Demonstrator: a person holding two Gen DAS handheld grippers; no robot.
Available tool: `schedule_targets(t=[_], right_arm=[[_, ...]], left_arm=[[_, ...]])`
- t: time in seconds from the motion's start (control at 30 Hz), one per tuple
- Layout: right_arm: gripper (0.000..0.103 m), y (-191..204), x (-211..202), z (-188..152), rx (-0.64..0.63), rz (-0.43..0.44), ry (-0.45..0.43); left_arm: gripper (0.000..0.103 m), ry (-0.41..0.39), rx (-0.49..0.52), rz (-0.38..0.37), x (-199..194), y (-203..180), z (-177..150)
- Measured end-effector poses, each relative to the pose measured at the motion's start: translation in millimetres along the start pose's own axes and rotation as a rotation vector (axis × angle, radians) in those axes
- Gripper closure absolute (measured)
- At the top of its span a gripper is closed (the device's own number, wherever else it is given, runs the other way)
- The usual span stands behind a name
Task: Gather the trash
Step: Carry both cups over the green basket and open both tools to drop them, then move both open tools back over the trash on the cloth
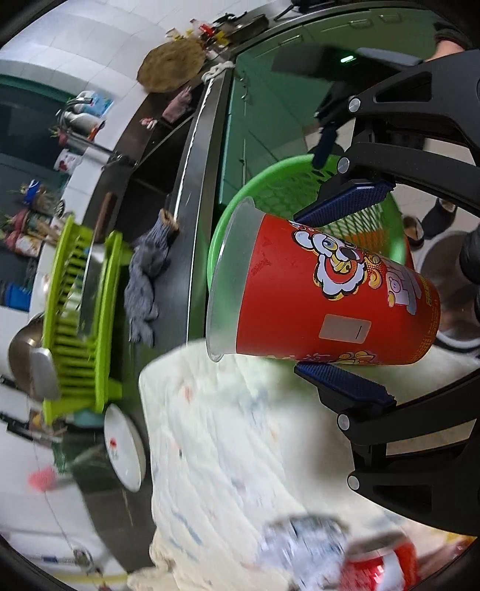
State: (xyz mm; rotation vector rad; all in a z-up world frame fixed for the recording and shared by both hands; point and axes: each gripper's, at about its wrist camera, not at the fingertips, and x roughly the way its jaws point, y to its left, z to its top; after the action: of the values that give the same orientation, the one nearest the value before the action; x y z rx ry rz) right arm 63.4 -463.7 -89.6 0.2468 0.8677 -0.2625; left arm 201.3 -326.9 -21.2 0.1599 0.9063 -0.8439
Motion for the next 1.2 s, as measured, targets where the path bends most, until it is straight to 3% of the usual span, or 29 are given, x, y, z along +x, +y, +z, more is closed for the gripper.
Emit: schedule_targets(t=[0.1,0.3,0.4,0.53,0.77,0.87,1.2], right_arm=[[0.021,-4,-12,-5,0.003,-0.009,-0.025],[0.020,-11,-31,-13,0.019,-0.022,-0.056],[0.020,-13,-39,-16,0.018,-0.029,-0.069],[0.020,-12,-46,-18,0.032,-0.014,-0.076],[0.020,13,-60,-23,0.007,0.034,-0.091],[0.015,31,-66,-23,-0.017,0.075,-0.097],[0.011,117,-81,-20,-0.126,0.259,-0.107]], left_arm=[[0.030,0.023,0.007,-0.011,24,-14,8],[0.028,0.072,0.026,-0.031,59,-34,9],[0.017,0.081,0.021,-0.028,65,-37,5],[0.016,0.082,0.023,-0.022,64,-35,-1],[0.016,0.015,0.028,0.037,13,-15,-14],[0.016,-0.014,0.022,0.088,-15,-2,-22],[0.016,-0.087,-0.119,0.229,-111,69,-57]])
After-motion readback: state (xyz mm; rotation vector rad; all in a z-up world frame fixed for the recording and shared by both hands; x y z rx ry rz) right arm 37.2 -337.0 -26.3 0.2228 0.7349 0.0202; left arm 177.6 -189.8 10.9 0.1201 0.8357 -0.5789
